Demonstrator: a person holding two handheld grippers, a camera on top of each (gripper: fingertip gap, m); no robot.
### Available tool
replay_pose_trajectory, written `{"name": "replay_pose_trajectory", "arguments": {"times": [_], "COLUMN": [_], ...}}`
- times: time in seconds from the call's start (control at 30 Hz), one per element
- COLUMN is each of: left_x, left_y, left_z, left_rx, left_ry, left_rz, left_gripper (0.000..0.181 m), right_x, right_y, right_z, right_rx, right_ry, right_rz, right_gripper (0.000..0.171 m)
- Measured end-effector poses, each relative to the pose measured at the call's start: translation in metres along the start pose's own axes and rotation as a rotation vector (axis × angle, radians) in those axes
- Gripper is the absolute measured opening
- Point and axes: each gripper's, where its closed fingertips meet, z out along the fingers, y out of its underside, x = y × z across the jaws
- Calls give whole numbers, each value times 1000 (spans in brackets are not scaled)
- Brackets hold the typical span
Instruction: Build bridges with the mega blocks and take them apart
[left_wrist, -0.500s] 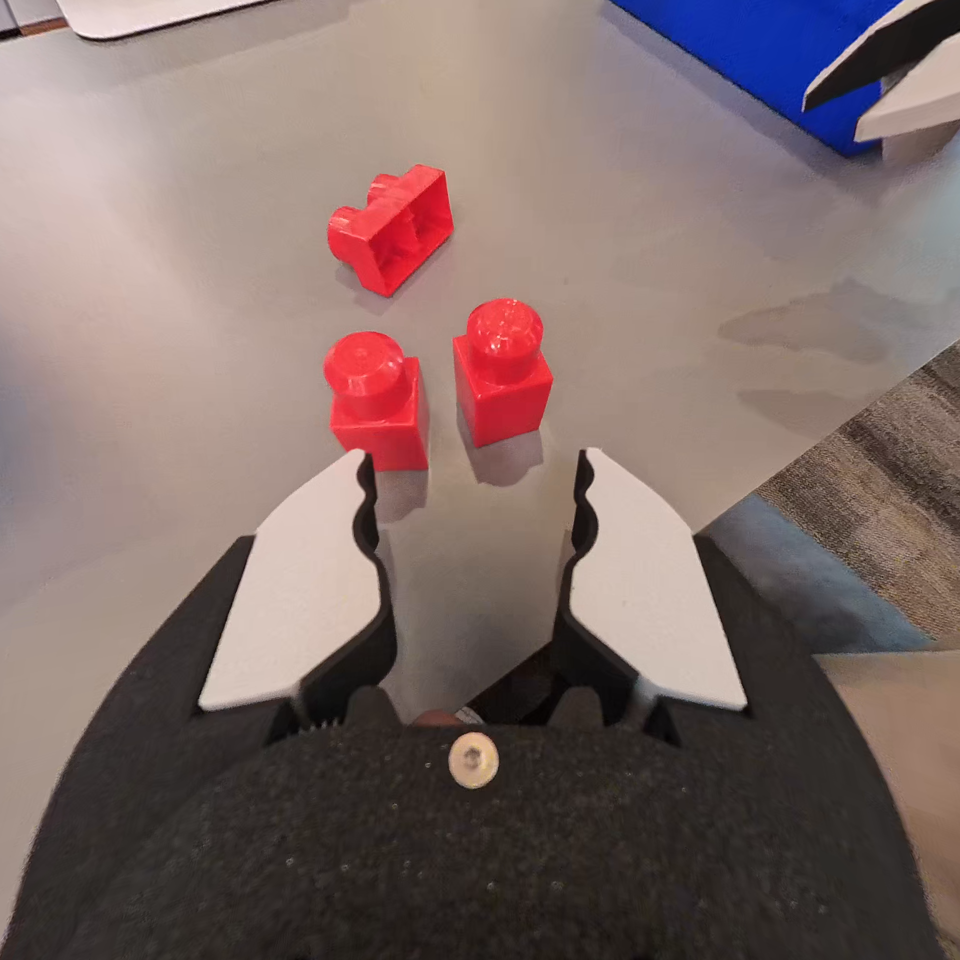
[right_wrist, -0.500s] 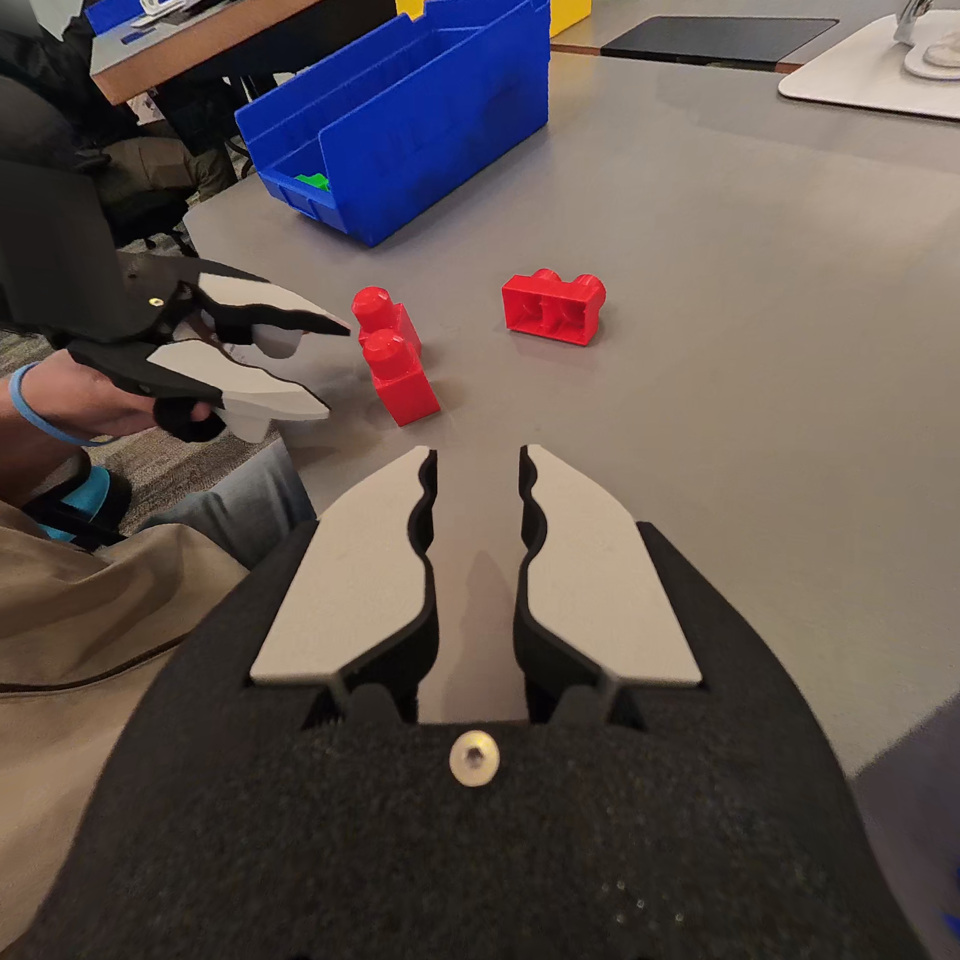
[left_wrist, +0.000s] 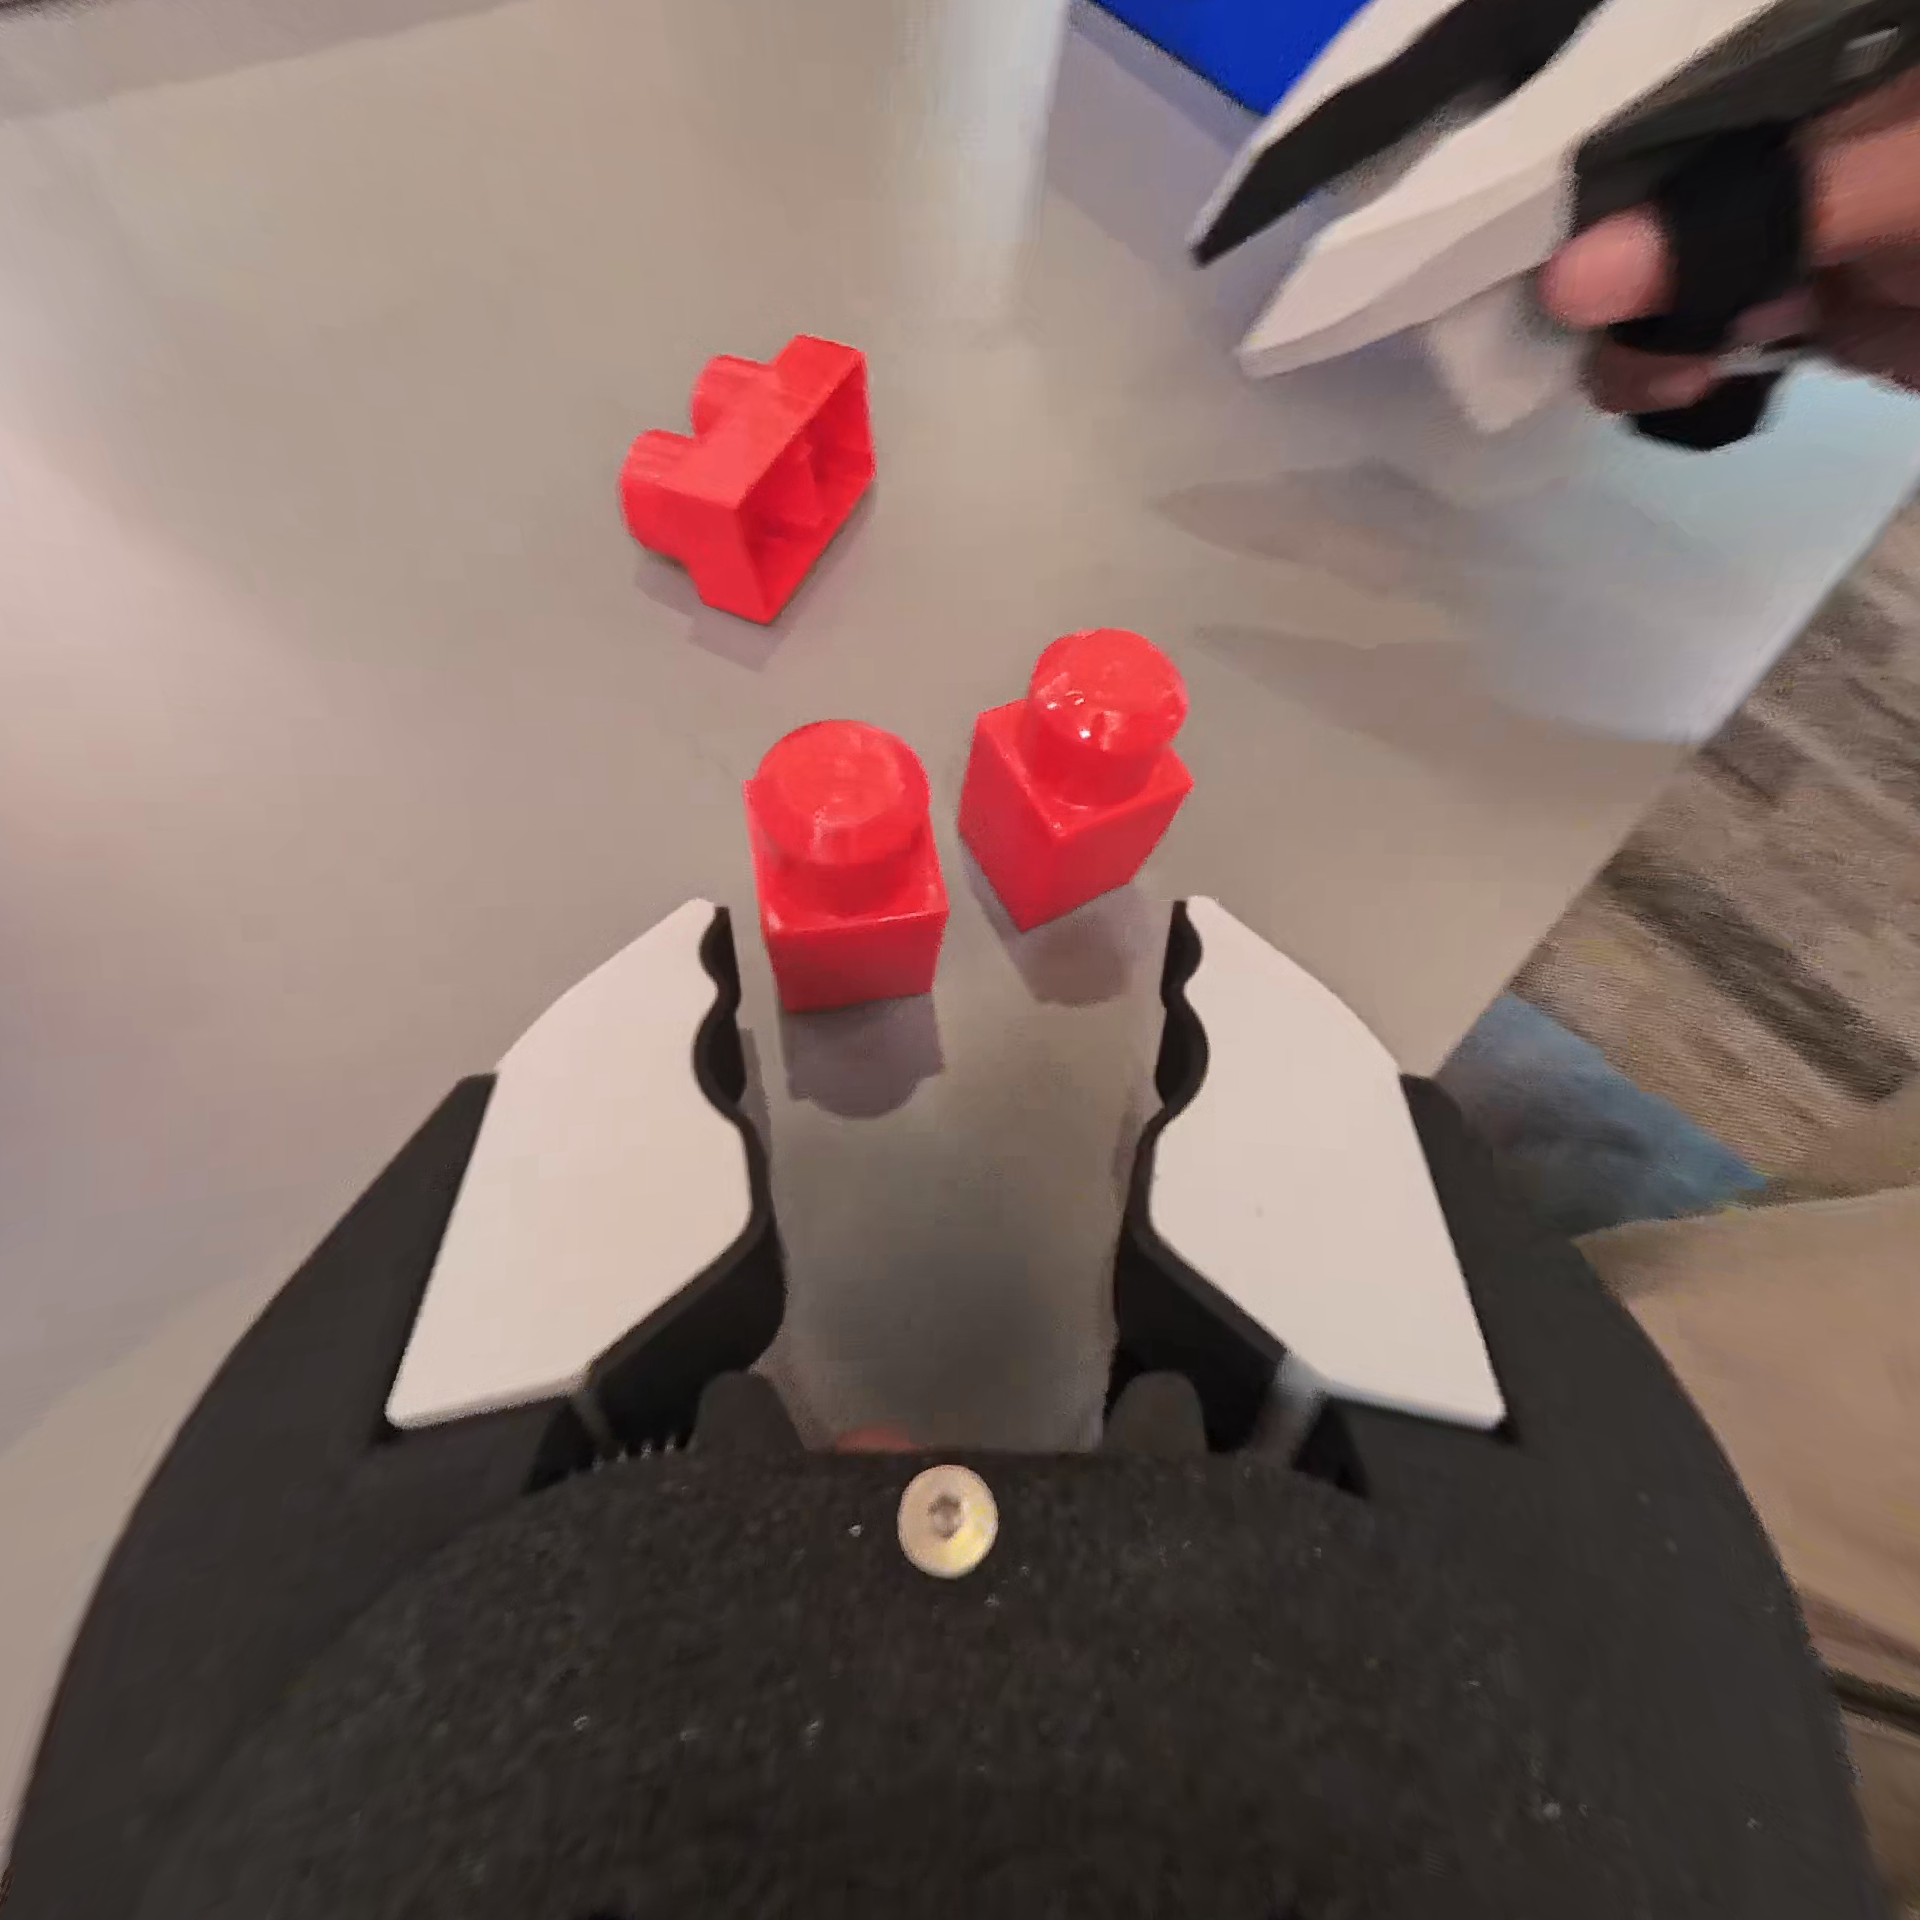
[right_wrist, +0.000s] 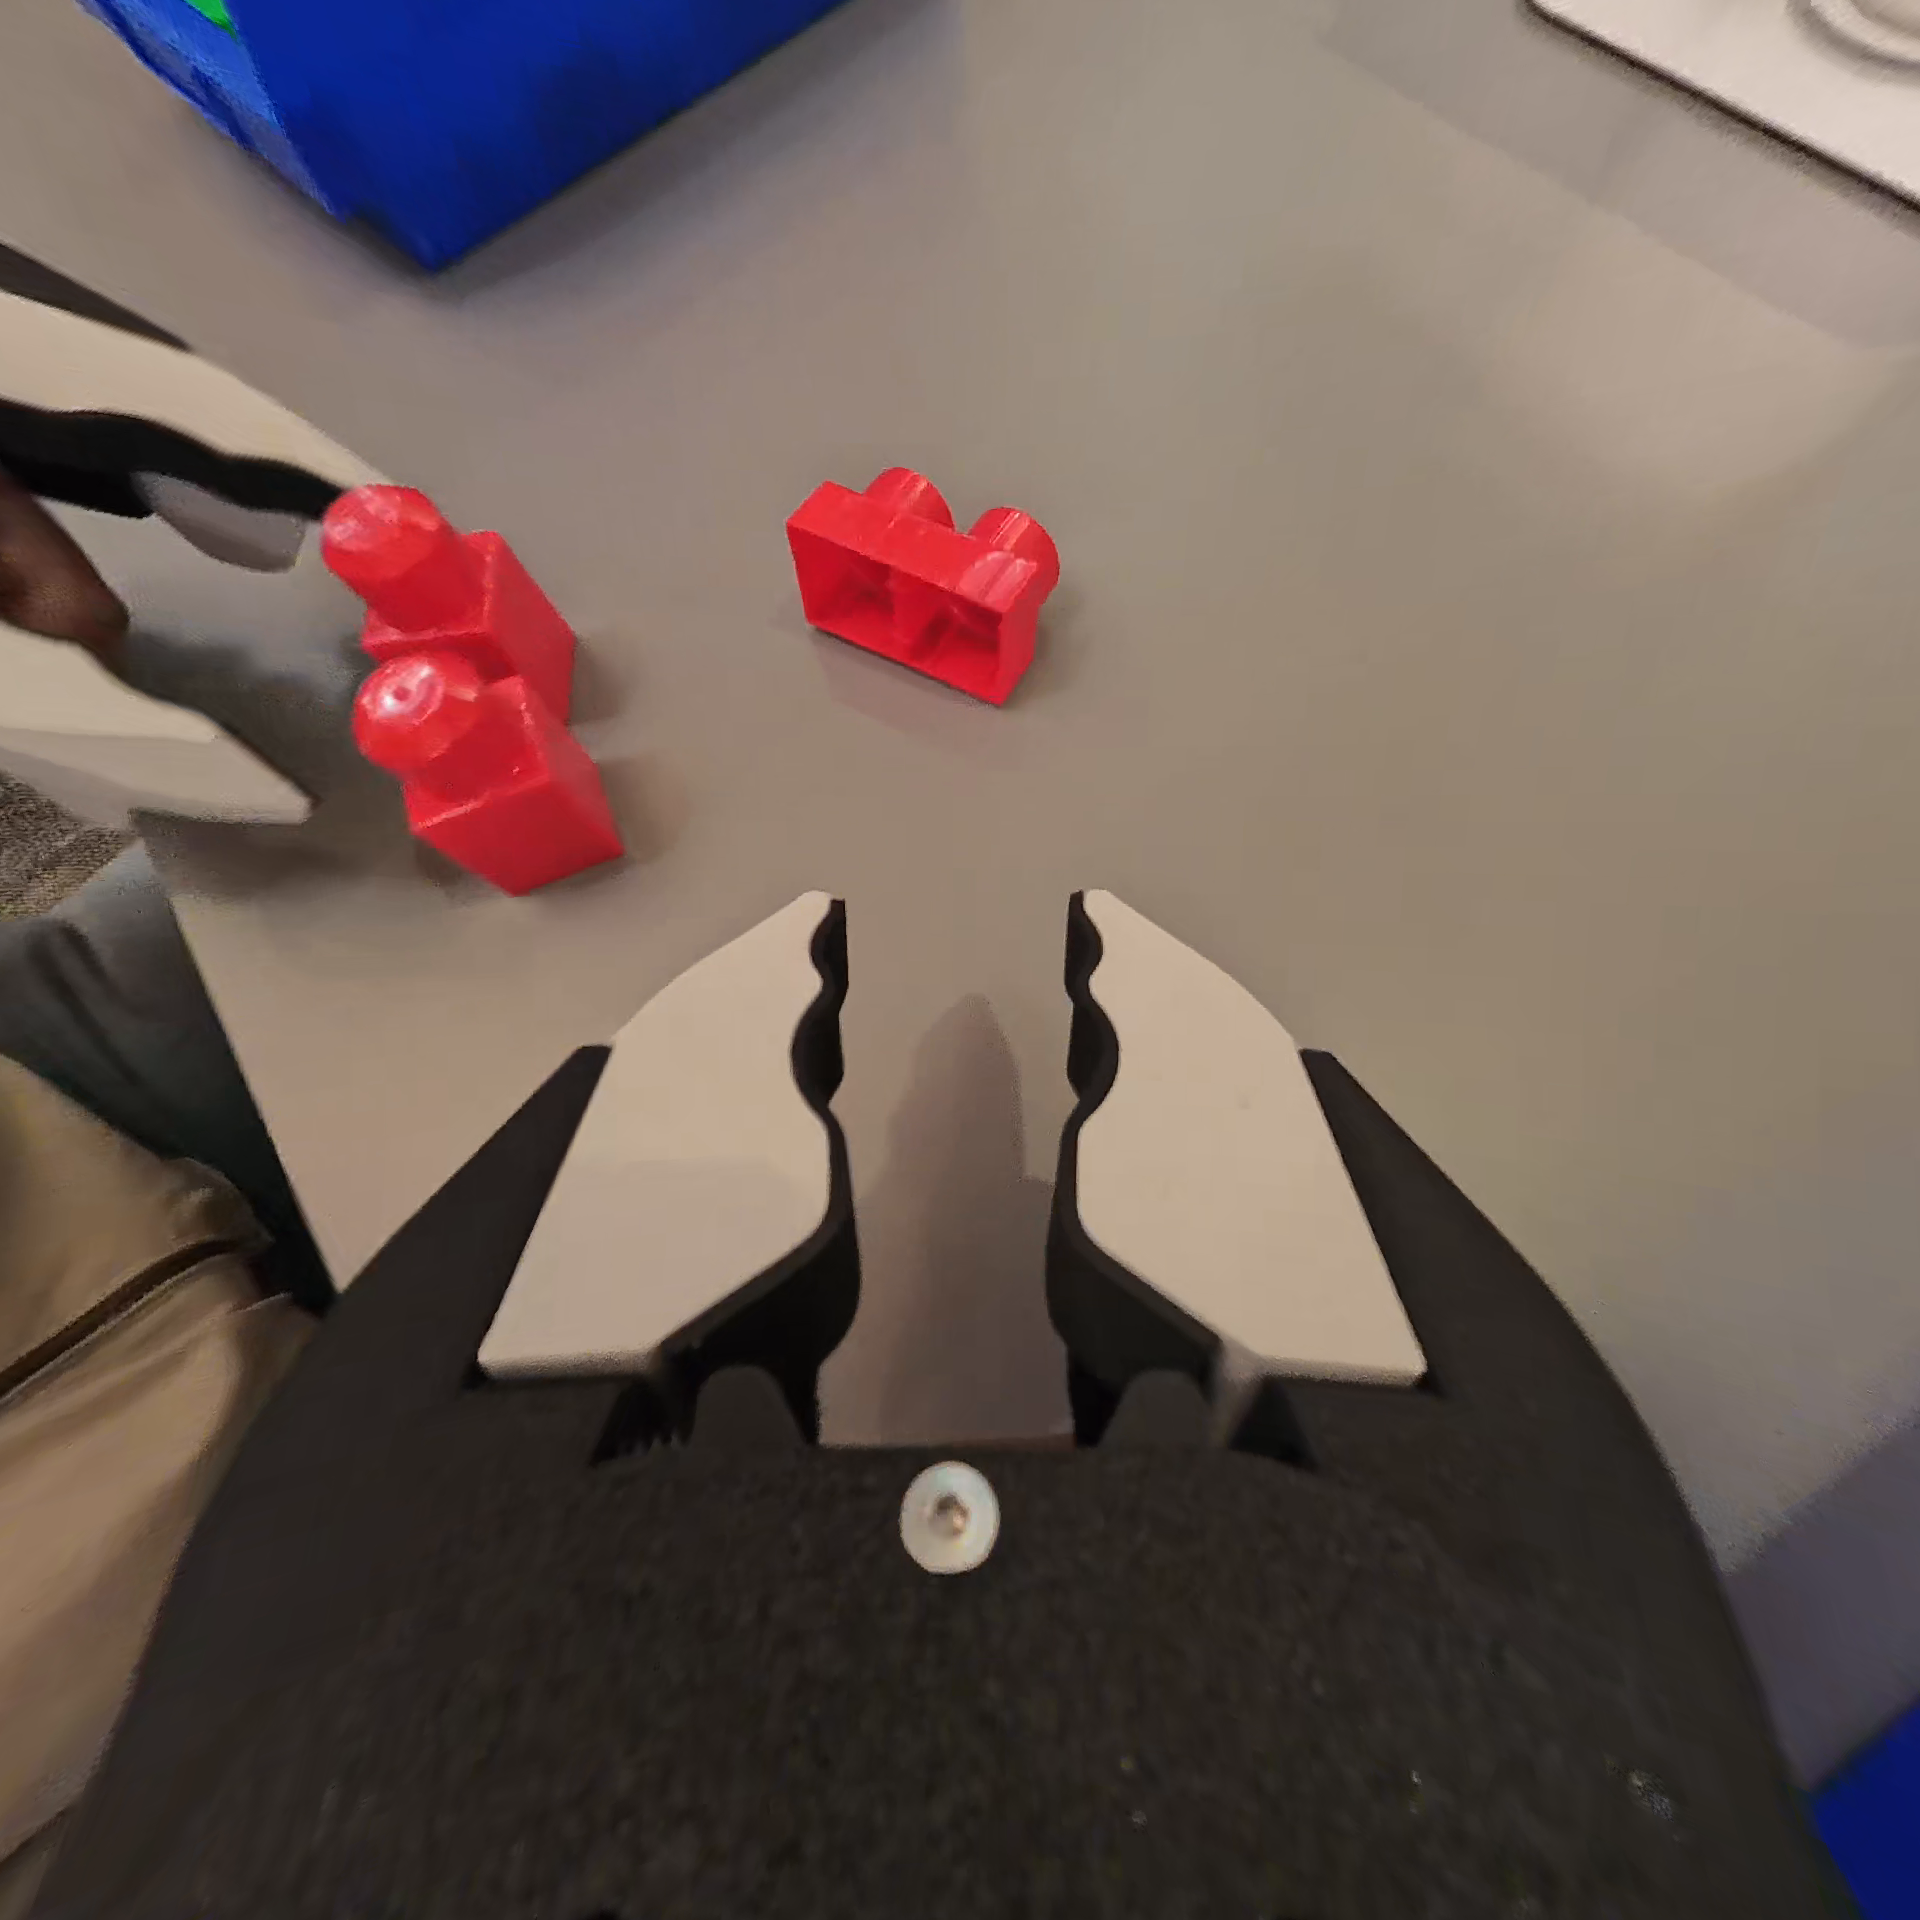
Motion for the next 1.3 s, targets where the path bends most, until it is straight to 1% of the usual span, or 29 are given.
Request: {"name": "replay_pose_trajectory", "arguments": {"times": [0.1, 0.13, 0.27, 0.37, 0.5, 0.57, 0.63, 0.77, 0.87, 1.0, 1.13, 1.23, 1.3], "left_x": [9, 10, 17, 21, 25, 21, 18, 12, 6, 0, -3, 7, 14], "left_y": [-3, -3, -8, -7, -7, -5, -2, -3, 0, 0, 3, 1, 2], "left_z": [4, 4, 2, -1, -1, -1, -2, -9, -12, -14, -11, -7, -2], "left_rx": [0, -2, 20, 21, 31, 27, 17, 50, 26, 13, 11, 43, 35], "left_ry": [83, 85, 93, 93, 100, 69, 53, 23, -3, -28, -98, -120, -147], "left_rz": [-43, -43, -29, -12, -38, -30, -16, -2, 14, -13, -83, -151, -148], "left_gripper": [76, 75, 75, 76, 75, 75, 75, 72, 72, 72, 75, 77, 76], "right_x": [0, -1, 0, 2, 5, 4, 2, -1, -3, 3, 5, 10, 11], "right_y": [-18, -25, -49, -54, -55, -54, -54, -55, -52, -45, -31, -19, -15], "right_z": [24, 31, 55, 69, 78, 81, 83, 83, 83, 76, 53, 32, 18], "right_rx": [-14, -9, 4, -30, -52, -58, -65, -62, -94, -117, -74, -13, 27], "right_ry": [-28, -44, -54, -71, -70, -69, -74, -73, -85, -40, 3, 64, 76], "right_rz": [-31, -57, -151, -159, -154, -159, -169, -191, -193, -220, -191, -159, -124], "right_gripper": [41, 39, 10, 10, 14, 16, 14, 14, 26, 28, 28, 28, 28]}}
